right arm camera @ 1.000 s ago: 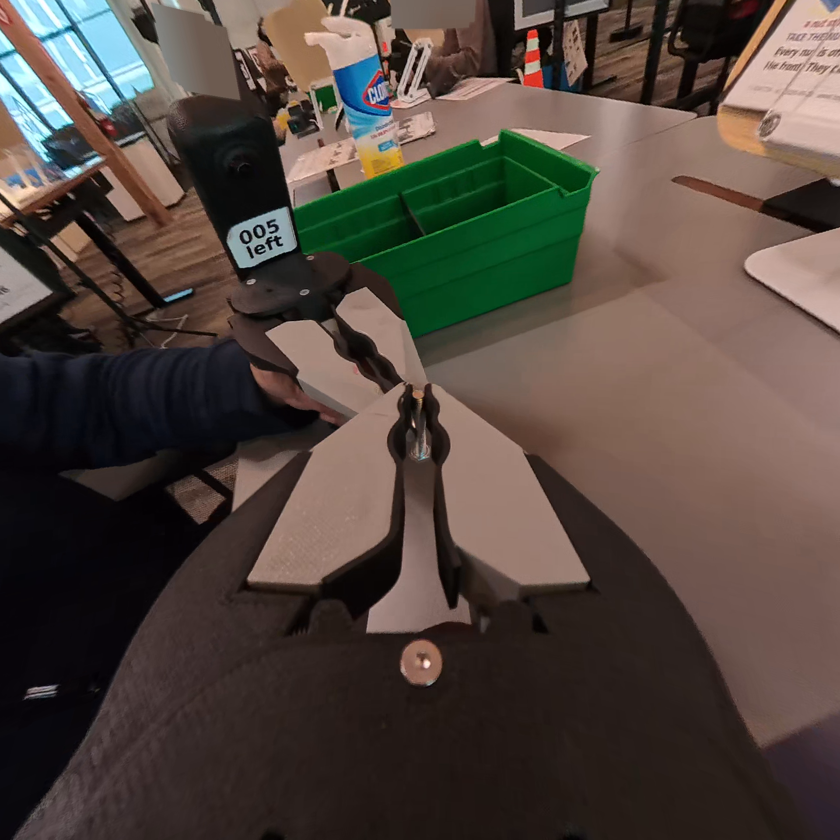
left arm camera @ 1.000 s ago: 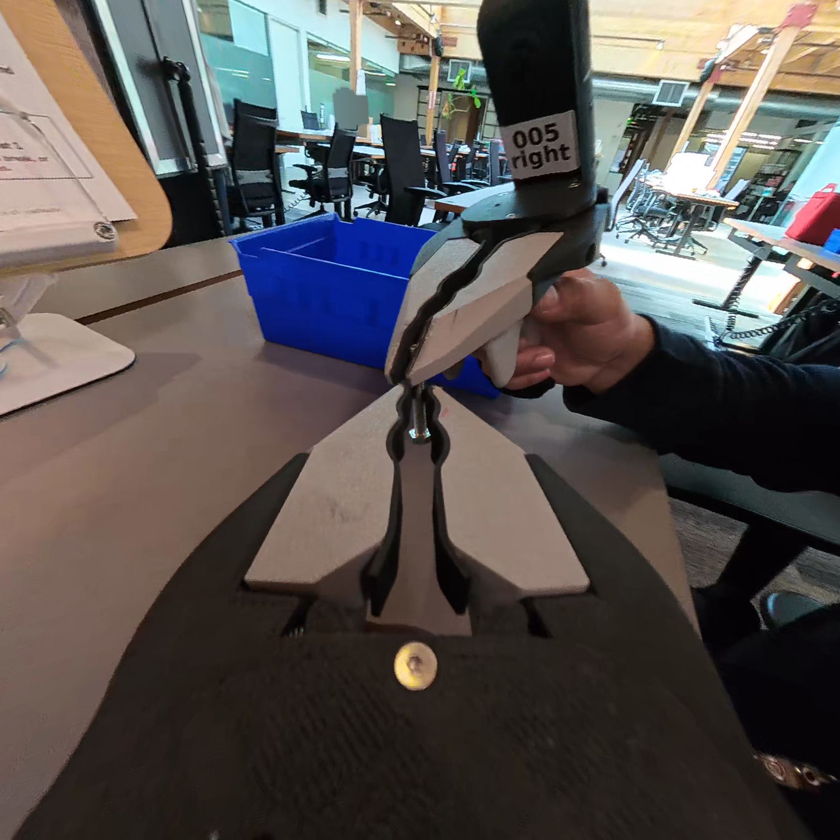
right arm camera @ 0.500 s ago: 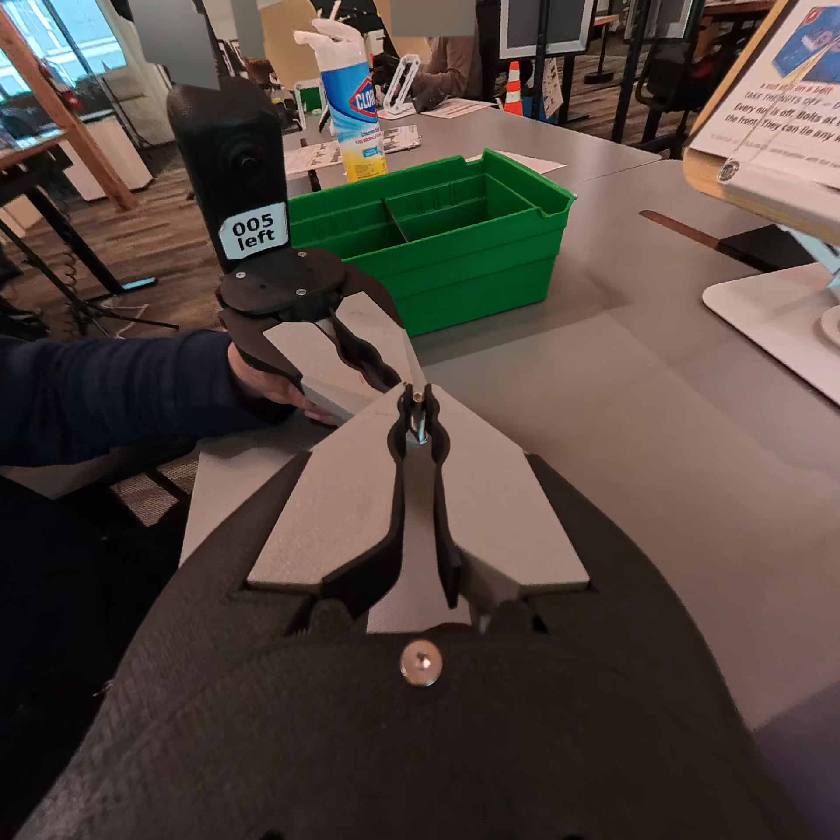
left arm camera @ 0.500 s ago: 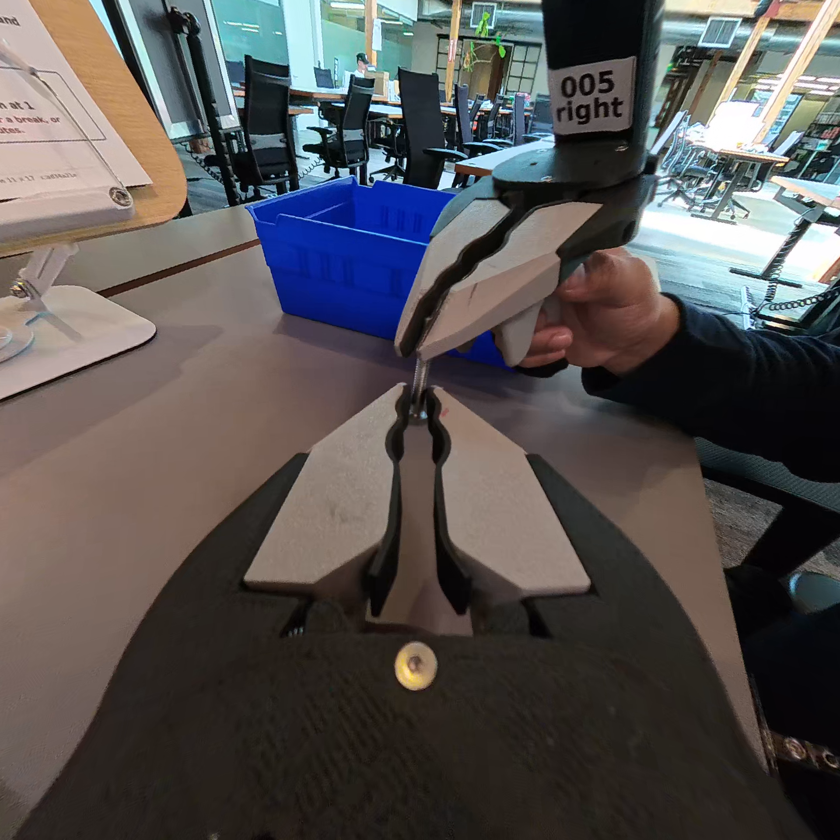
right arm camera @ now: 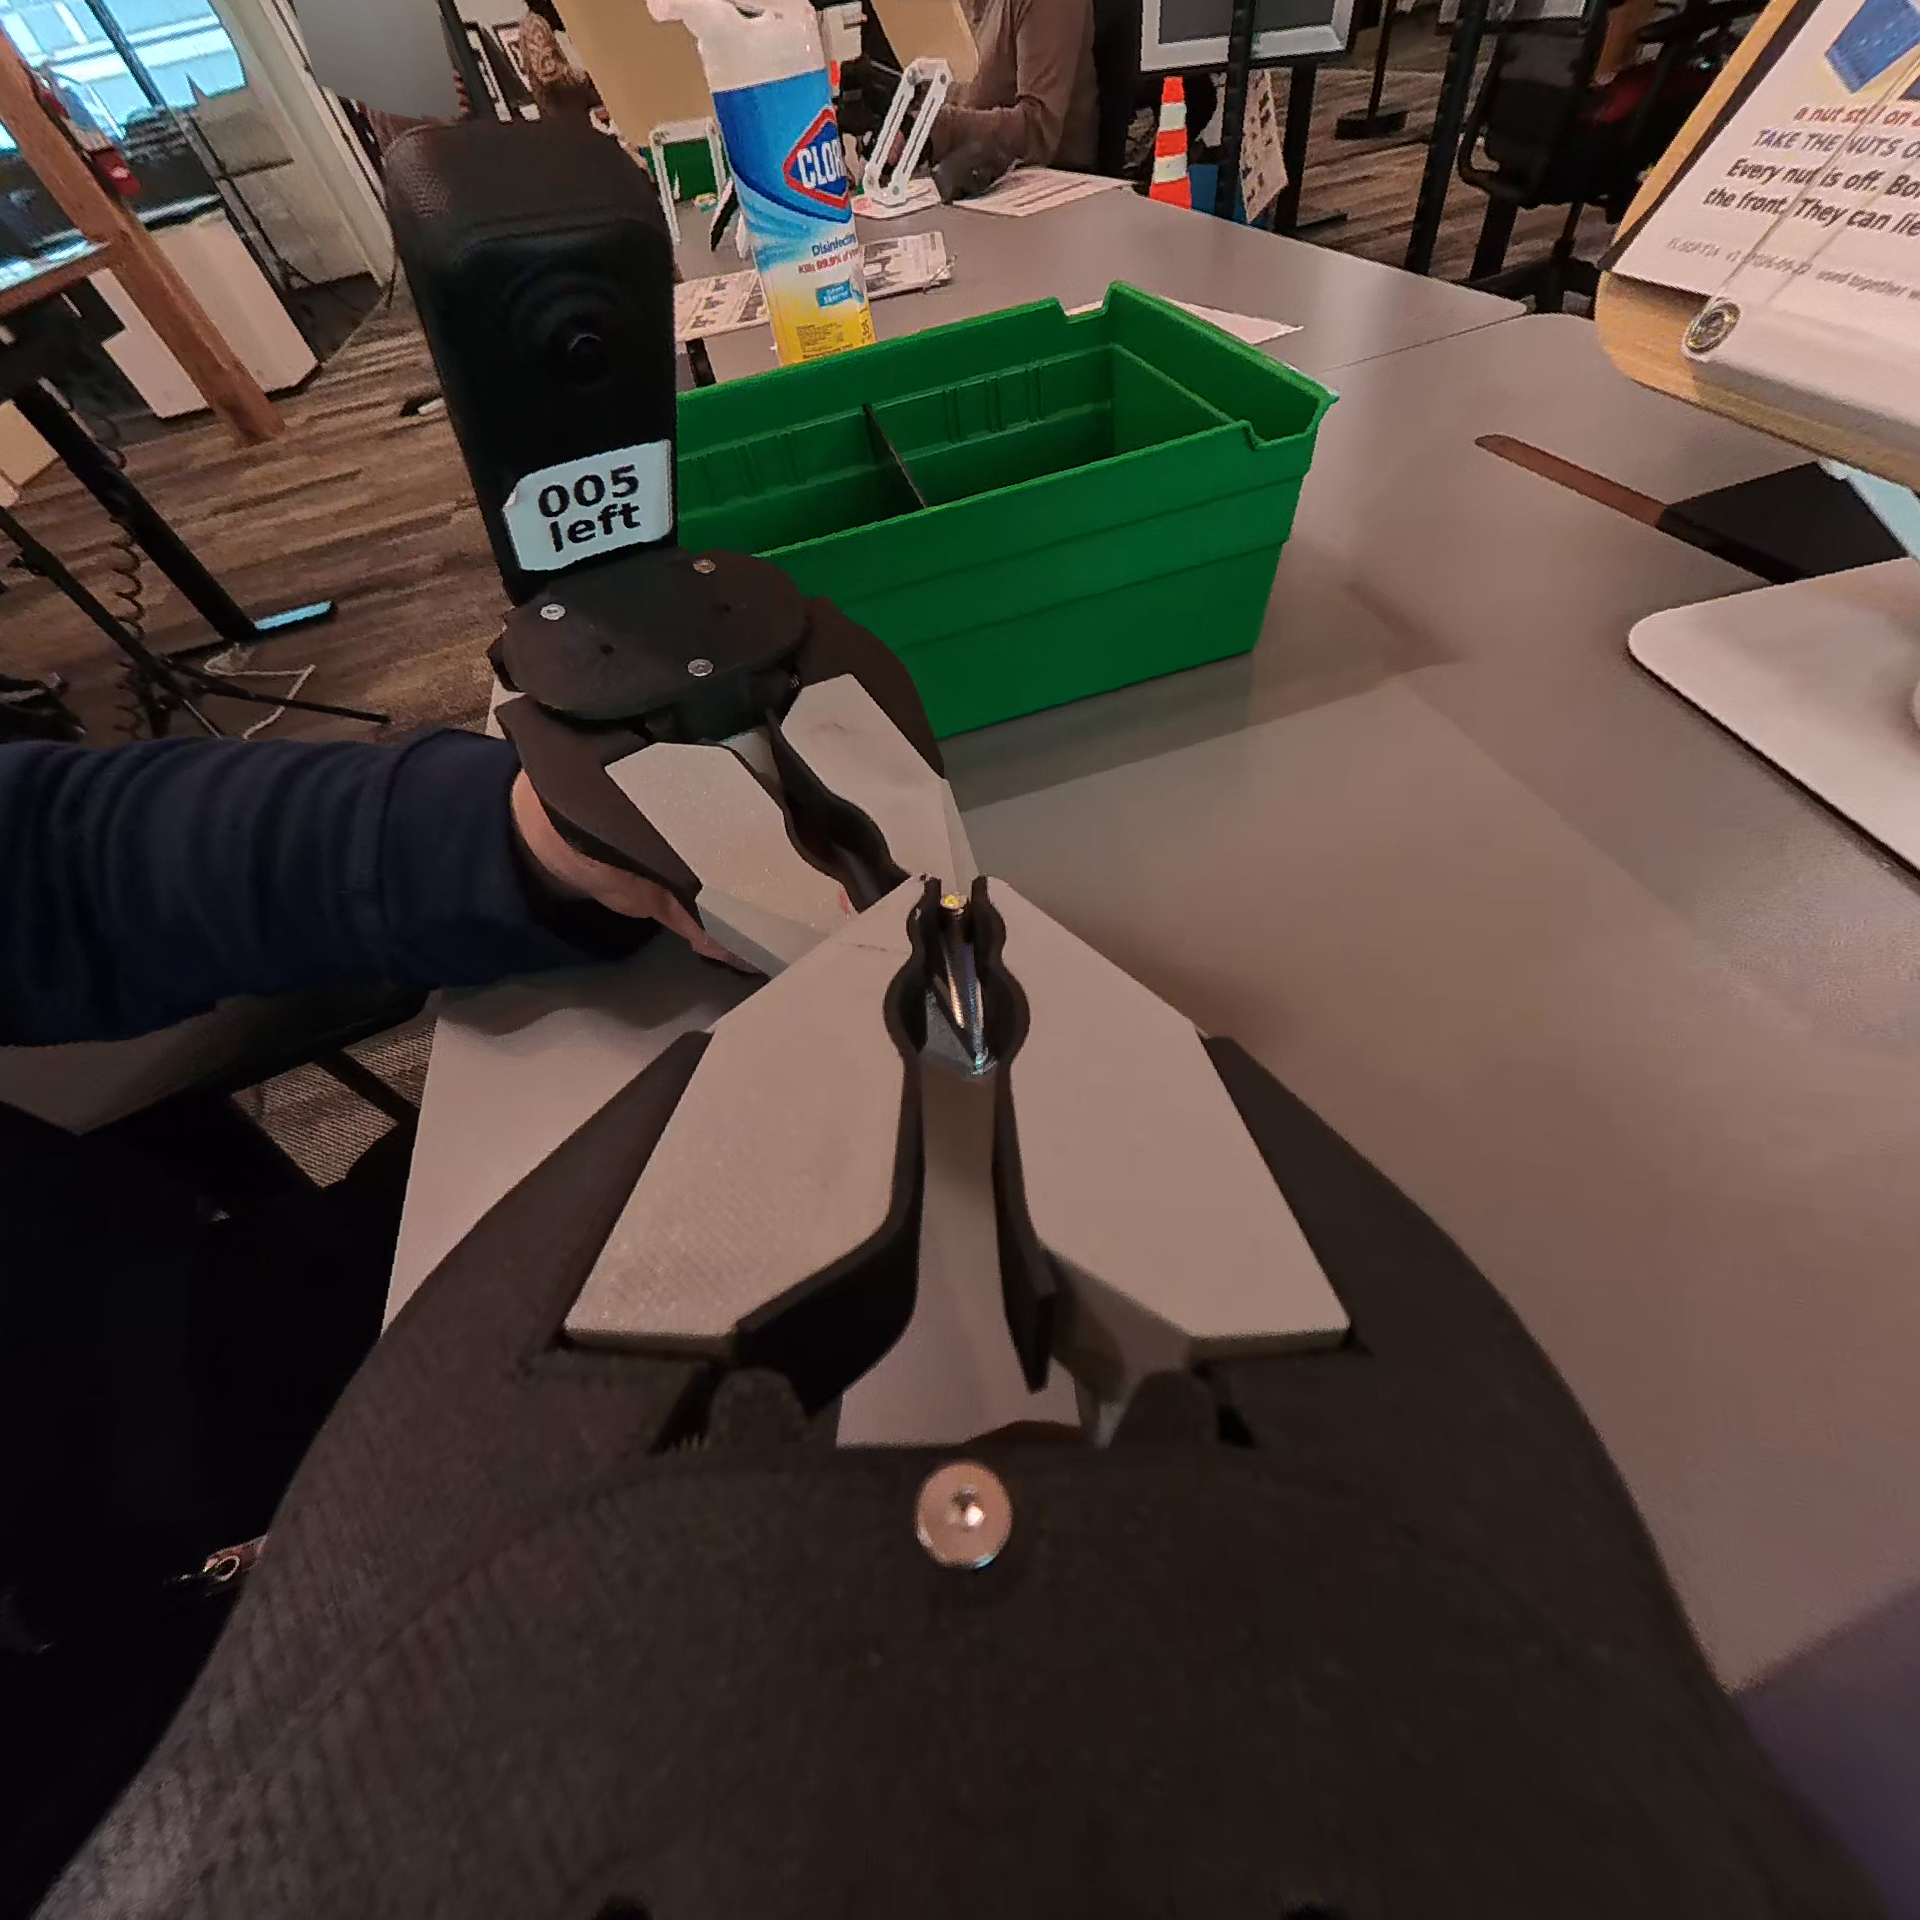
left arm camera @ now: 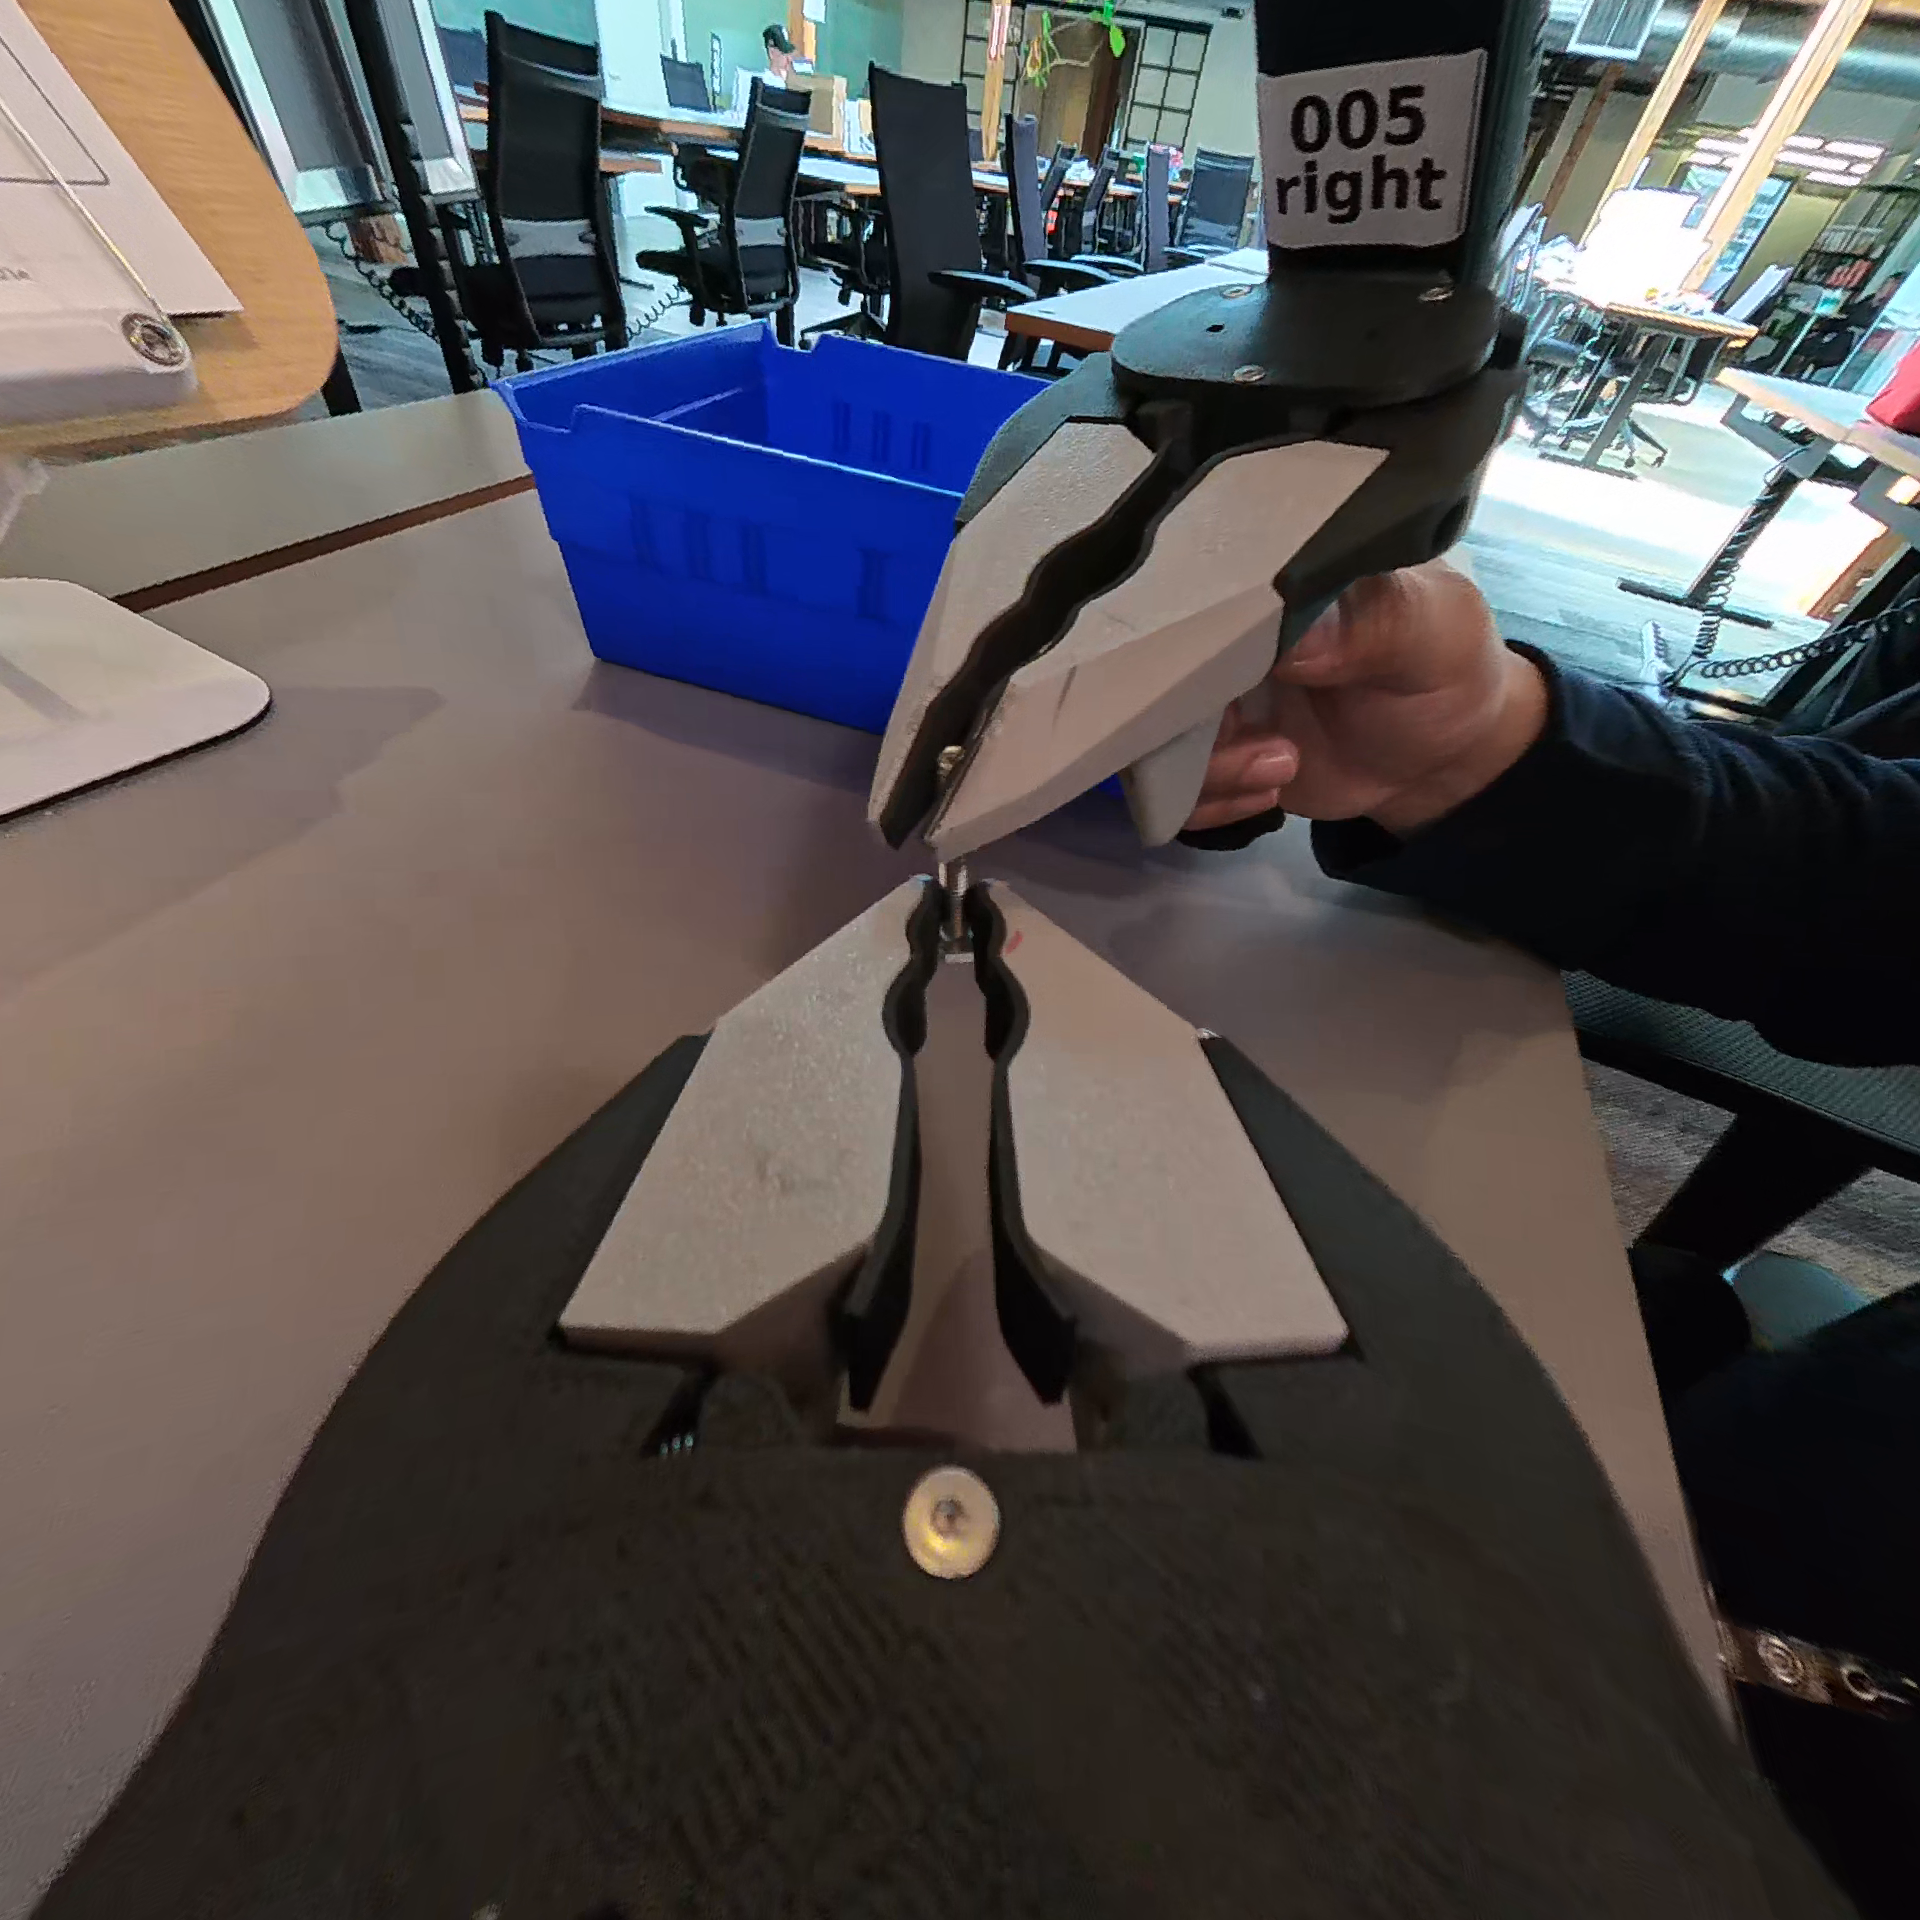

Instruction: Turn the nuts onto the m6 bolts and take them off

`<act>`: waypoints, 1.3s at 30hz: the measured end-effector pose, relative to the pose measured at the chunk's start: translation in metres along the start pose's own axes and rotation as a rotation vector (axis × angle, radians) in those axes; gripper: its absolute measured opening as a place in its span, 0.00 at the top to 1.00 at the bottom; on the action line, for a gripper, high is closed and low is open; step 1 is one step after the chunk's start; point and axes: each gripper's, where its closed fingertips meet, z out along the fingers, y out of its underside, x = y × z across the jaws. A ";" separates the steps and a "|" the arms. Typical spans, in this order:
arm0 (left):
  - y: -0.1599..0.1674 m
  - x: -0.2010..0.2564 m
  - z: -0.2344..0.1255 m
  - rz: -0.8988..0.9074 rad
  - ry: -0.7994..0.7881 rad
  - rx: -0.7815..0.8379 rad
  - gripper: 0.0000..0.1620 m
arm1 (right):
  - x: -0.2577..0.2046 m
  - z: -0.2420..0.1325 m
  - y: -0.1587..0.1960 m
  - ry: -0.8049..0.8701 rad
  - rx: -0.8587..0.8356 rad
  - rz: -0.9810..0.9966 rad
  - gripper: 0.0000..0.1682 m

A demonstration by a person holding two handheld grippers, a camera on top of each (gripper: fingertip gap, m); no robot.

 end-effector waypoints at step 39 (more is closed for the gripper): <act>0.001 0.005 -0.002 -0.051 0.043 0.025 0.98 | -0.003 -0.003 0.007 -0.073 0.001 0.103 0.99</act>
